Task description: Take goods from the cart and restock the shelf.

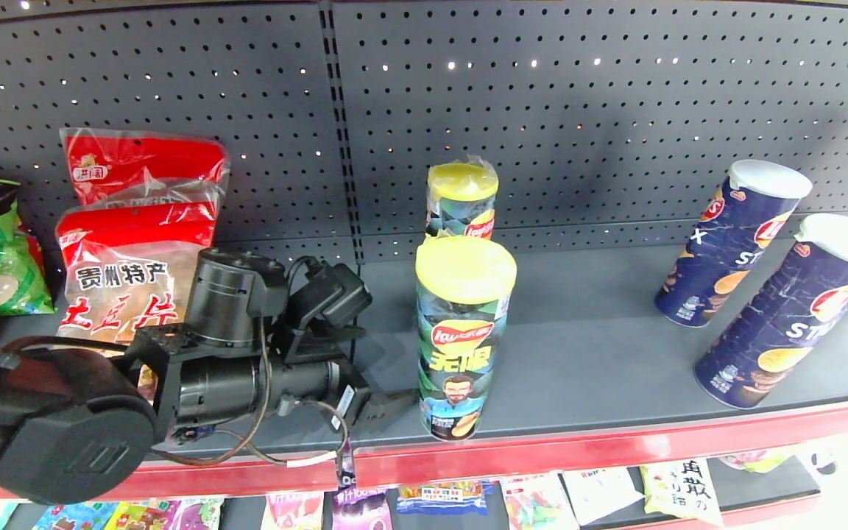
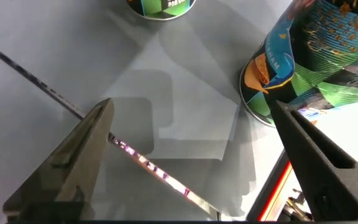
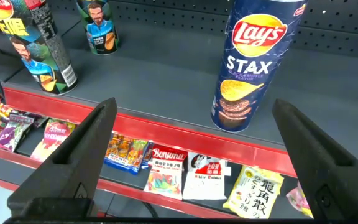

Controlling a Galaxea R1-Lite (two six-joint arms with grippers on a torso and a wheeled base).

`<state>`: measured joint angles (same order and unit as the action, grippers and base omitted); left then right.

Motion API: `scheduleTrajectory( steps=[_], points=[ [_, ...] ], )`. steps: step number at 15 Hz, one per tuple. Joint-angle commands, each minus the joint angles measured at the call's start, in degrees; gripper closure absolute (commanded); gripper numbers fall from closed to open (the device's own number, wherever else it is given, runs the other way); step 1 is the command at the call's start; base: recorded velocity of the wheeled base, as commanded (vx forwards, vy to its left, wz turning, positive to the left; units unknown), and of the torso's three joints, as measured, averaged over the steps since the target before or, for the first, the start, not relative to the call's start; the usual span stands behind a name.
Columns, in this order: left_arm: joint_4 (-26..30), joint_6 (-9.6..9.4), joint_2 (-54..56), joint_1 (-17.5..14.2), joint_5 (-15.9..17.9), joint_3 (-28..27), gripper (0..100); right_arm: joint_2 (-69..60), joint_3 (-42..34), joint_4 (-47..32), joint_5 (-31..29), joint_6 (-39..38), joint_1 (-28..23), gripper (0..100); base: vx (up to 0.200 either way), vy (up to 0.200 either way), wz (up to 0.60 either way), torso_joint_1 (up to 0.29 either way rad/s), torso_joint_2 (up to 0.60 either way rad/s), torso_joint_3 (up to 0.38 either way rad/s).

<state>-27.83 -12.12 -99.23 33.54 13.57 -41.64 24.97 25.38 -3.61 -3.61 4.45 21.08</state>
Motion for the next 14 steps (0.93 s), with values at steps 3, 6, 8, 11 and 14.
scheduleTrajectory(
  steps=[3, 6, 8, 11, 14],
  points=[
    [0.0, -0.01, -0.5, 0.0, 0.0, -0.6, 0, 0.3, 0.0, 0.0, 0.0, 0.0, 0.0, 0, 0.000, 0.000, 0.00, 0.000, 0.00, 0.000],
    [0.0, 0.08, -0.5, 0.0, 0.0, -0.6, 0, 0.3, 0.0, 0.0, 0.0, 0.0, 0.1, 0, 0.000, 0.000, 0.00, 0.000, 0.00, 0.000],
    [-0.1, 0.16, -0.3, 0.0, 0.0, -0.4, 0, 0.2, -0.2, 0.0, 0.0, 0.0, 0.0, 0, 0.000, 0.000, 0.00, 0.000, 0.00, 0.000],
    [0.0, 0.52, 5.1, -3.7, -1.8, 2.4, 0, 0.2, -1.3, -0.3, 0.0, -0.1, 0.0, 0, 0.000, 0.000, 0.00, 0.000, 0.00, 0.000],
    [0.2, 1.57, 18.0, -11.2, -1.9, 9.0, 0, -2.0, -4.3, -3.1, -0.1, -0.6, 0.0, 0, 0.000, 0.000, 0.00, 0.000, 0.00, 0.000]
  ],
)
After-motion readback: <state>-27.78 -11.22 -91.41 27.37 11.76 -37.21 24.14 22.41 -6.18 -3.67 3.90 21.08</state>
